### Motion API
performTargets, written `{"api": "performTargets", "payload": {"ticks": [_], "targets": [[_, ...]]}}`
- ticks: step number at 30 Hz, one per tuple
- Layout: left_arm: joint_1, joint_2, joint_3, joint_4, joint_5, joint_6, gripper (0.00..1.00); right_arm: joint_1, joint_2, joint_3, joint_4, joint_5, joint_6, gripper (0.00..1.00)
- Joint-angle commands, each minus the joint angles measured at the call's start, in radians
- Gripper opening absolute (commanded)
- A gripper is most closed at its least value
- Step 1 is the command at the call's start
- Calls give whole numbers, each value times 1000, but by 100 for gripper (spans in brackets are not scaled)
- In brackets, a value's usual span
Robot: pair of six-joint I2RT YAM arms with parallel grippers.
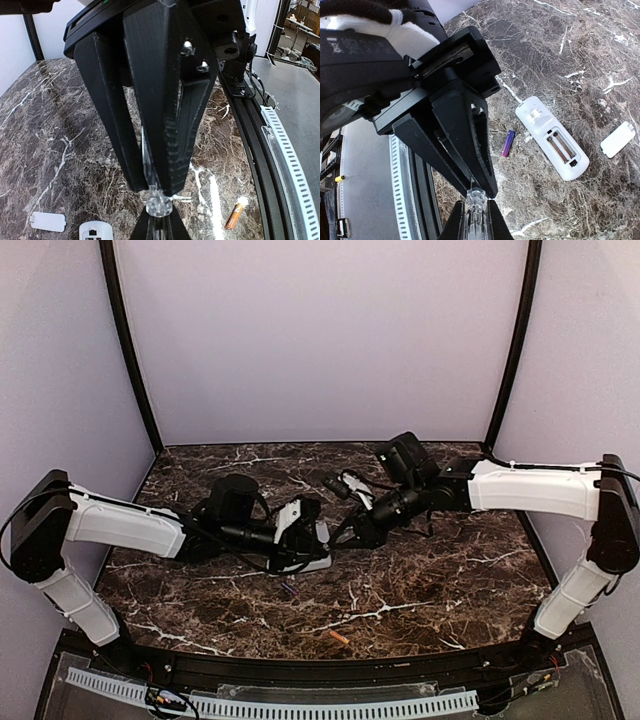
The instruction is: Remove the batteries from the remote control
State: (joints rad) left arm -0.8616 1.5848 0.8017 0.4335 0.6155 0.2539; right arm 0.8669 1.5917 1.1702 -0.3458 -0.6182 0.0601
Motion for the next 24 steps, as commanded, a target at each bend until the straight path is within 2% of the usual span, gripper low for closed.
{"api": "performTargets", "payload": {"ticks": [1,3,11,20,21,22,24], "targets": [[-3,1,16,23,6,12,0,15,31,47,5,14,4,0],[-3,-4,9,23,1,8,0,15,38,57,-3,21,3,0],[-3,-76,-37,-27,-62,22,0,6,27,89,13,83,15,31],[-2,-169,-85,-65,-113,12,0,-23,43,163,23,121,19,54],[-3,-184,-93,-72,-122,9,0,-27,40,169,24,129,16,63],[-3,-192,-103,-75,-132,4,0,-31,36,175,24,141,13,67],[-3,-221,-122,-79,-145,-11,0,-43,27,185,22,163,10,86]]}}
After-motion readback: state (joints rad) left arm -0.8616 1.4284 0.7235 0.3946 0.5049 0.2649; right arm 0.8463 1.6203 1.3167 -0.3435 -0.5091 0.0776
